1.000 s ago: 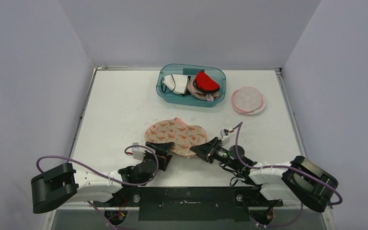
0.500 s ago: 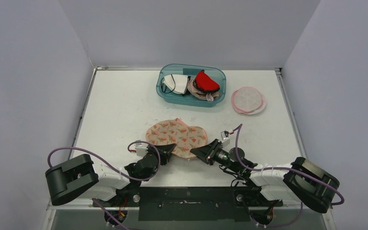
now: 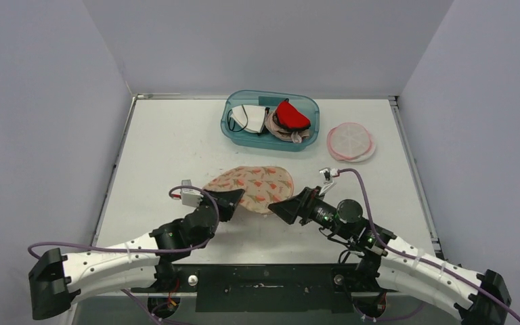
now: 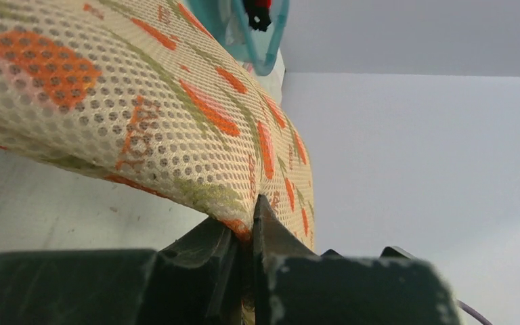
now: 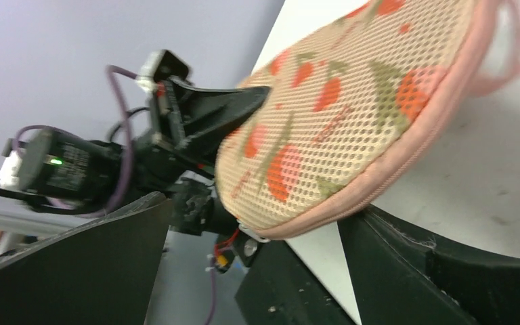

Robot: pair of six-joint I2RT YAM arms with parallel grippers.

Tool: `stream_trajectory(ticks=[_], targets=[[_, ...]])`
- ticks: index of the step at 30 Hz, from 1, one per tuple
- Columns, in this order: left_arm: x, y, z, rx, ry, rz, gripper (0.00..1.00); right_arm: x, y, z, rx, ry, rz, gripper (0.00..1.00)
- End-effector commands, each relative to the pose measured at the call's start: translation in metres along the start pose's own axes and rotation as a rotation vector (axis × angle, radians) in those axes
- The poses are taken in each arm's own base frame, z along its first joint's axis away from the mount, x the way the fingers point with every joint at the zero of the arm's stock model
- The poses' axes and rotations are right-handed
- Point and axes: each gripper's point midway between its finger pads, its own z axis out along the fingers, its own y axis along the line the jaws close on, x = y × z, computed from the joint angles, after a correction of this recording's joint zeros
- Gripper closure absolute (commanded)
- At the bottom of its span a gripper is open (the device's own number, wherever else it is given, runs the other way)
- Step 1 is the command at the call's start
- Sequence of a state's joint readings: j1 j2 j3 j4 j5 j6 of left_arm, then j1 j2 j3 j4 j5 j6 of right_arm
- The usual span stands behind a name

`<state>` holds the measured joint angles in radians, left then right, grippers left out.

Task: Unzip the laundry bag and remove the bra
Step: Pick up the laundry bag at the center of the board.

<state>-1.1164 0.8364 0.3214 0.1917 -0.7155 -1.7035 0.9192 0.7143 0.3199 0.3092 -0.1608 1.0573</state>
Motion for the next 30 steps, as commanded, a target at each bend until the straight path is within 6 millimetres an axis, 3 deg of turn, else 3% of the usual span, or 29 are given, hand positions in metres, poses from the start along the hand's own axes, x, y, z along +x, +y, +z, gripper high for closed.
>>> stream_trajectory(ticks=[1,8,12,14,18,30], targets=[[-0.039,-0.028,-0.015,-0.079,-0.163,0.278,1.00,-0.016,-0.030,-0.020,0.191,-0.008,-0.317,0.06],[-0.080,-0.079,-0.036,-0.220,-0.314,0.634,1.00,-0.039,-0.021,-0.031,0.180,-0.111,-0.409,0.06],[-0.095,-0.108,-0.044,-0.276,-0.388,0.805,1.00,-0.045,0.004,-0.028,0.004,-0.219,-0.348,0.06],[-0.098,-0.119,-0.047,-0.289,-0.421,0.852,1.00,-0.035,0.017,-0.026,-0.096,-0.190,-0.368,0.06],[-0.097,-0.130,-0.047,-0.289,-0.432,0.860,1.00,-0.025,0.032,-0.017,-0.199,-0.153,-0.397,0.00],[-0.081,-0.143,-0.042,-0.244,-0.373,0.638,1.00,-0.012,0.066,0.020,-0.320,-0.098,-0.364,0.17]])
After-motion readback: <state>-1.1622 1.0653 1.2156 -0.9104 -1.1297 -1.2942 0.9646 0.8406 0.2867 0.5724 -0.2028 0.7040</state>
